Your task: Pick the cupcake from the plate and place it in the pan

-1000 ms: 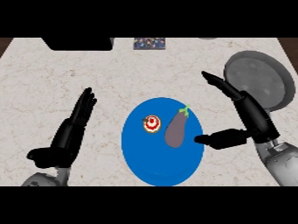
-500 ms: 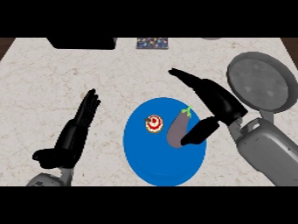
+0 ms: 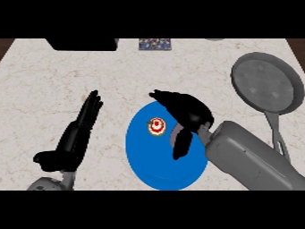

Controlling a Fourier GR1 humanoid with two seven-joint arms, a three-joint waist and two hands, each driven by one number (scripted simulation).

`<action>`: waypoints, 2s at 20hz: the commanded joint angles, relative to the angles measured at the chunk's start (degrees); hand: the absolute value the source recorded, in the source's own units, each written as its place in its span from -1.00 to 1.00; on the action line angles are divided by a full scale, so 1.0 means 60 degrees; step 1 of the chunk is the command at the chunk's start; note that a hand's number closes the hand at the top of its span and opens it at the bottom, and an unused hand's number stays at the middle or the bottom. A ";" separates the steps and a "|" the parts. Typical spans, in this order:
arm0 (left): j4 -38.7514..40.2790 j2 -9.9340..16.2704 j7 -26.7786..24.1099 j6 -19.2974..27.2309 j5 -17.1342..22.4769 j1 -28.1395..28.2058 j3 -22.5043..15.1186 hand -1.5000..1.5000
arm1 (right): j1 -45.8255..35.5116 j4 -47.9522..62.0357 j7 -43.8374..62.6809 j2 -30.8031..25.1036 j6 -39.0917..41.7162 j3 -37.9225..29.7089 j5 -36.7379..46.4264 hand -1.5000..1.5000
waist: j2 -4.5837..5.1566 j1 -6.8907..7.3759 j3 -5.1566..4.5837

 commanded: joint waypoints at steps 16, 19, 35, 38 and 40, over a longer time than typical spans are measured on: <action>0.0271 -0.0639 -0.0256 -0.0835 -0.0784 0.0320 0.0824 0.00 | 0.0682 0.2902 -0.1483 0.2266 0.0479 -0.1979 0.2857 -1.00 | 0.0009 -0.0057 0.0007; -0.0335 -0.0769 0.0210 -0.0918 -0.0917 0.0354 0.0938 0.00 | 0.0669 0.2840 -0.1298 0.2875 0.0653 -0.2317 0.3417 -1.00 | -0.0004 -0.0070 0.0007; -0.0203 -0.0945 0.0517 -0.1375 -0.1158 0.0172 0.1499 0.00 | -0.0003 0.4982 -0.2553 0.3178 0.0724 -0.1695 0.4535 1.00 | -0.0005 -0.0066 0.0006; -0.0262 -0.1169 0.0256 -0.1333 -0.1324 0.0701 0.1301 0.00 | -0.0166 0.5568 -0.2928 0.3179 0.0105 -0.1696 0.4573 1.00 | 0.0007 -0.0019 0.0007; 0.0033 -0.1496 0.0133 -0.1188 -0.1617 0.0424 0.1075 0.00 | -0.0237 0.5532 -0.2733 0.3179 -0.0325 -0.1181 0.4186 1.00 | 0.0016 0.0022 0.0008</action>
